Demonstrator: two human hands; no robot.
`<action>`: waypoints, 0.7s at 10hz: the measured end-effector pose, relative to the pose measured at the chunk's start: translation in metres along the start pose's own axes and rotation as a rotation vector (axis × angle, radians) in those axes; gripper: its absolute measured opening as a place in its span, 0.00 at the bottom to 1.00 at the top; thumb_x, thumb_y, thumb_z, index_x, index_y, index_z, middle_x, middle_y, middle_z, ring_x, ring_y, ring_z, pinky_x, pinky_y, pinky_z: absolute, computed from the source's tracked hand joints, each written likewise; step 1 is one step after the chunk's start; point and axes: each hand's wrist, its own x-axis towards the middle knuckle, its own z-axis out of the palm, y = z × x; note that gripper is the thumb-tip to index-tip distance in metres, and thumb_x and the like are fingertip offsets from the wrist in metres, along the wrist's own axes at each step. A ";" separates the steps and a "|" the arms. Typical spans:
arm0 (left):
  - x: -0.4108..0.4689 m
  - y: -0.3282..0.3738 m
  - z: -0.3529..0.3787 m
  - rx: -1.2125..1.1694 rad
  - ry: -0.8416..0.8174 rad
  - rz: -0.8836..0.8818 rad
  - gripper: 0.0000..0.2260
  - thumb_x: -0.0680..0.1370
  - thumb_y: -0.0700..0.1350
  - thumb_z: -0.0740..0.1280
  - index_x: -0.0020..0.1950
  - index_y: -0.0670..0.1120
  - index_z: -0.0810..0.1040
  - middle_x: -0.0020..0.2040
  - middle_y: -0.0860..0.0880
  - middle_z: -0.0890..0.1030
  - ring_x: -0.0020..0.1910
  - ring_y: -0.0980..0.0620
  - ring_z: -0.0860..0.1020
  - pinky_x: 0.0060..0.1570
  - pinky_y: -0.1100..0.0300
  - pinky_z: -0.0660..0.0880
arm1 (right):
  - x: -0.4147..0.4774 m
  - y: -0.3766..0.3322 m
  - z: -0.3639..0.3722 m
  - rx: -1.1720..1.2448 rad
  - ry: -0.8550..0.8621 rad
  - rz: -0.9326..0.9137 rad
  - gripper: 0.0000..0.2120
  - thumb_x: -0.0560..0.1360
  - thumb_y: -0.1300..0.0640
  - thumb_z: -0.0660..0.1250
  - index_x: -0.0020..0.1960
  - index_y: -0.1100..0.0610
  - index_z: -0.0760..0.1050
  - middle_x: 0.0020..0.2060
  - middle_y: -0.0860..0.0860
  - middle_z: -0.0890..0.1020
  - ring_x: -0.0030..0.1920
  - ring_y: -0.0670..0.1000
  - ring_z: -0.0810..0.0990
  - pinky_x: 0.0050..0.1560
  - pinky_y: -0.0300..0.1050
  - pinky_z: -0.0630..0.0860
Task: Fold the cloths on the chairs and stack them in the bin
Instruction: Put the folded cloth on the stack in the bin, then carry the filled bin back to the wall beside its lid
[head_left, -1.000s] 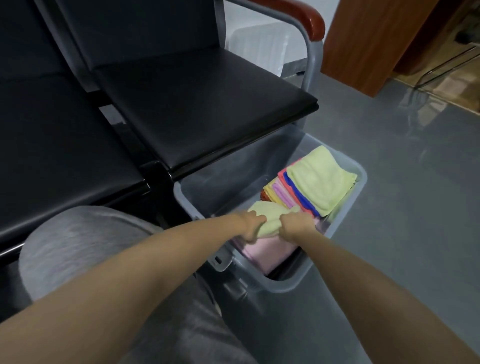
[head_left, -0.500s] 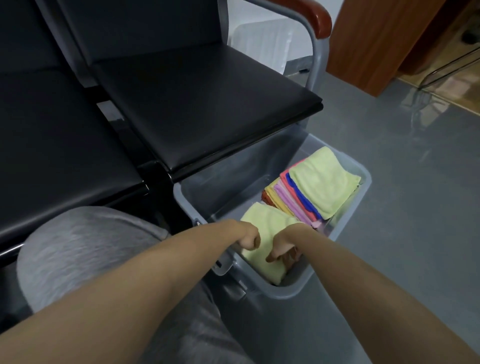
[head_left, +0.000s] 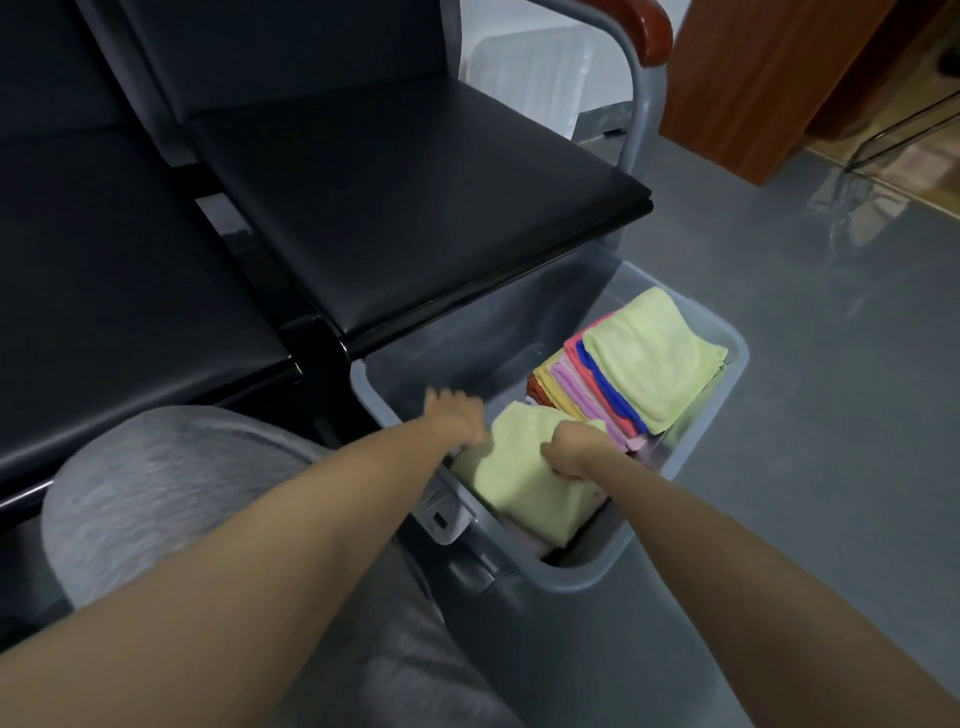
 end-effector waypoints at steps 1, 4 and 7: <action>-0.010 -0.023 -0.025 0.019 0.229 -0.152 0.23 0.78 0.45 0.59 0.73 0.43 0.61 0.72 0.42 0.64 0.73 0.43 0.59 0.71 0.47 0.51 | -0.006 -0.013 -0.001 0.109 0.154 -0.134 0.19 0.81 0.50 0.54 0.37 0.59 0.70 0.34 0.52 0.71 0.43 0.54 0.72 0.43 0.43 0.65; -0.021 -0.048 -0.030 -0.518 0.257 -0.635 0.29 0.83 0.48 0.55 0.77 0.40 0.44 0.78 0.40 0.47 0.76 0.39 0.47 0.71 0.47 0.55 | -0.033 -0.081 0.019 0.221 -0.457 -0.459 0.46 0.75 0.56 0.68 0.77 0.49 0.37 0.73 0.55 0.63 0.69 0.57 0.67 0.67 0.46 0.66; -0.043 -0.043 -0.024 -0.527 0.177 -0.600 0.35 0.78 0.43 0.63 0.76 0.39 0.44 0.72 0.37 0.58 0.69 0.41 0.61 0.58 0.51 0.71 | -0.044 -0.049 0.025 0.231 -0.661 -0.409 0.49 0.70 0.67 0.64 0.72 0.30 0.40 0.69 0.56 0.66 0.64 0.61 0.71 0.64 0.59 0.72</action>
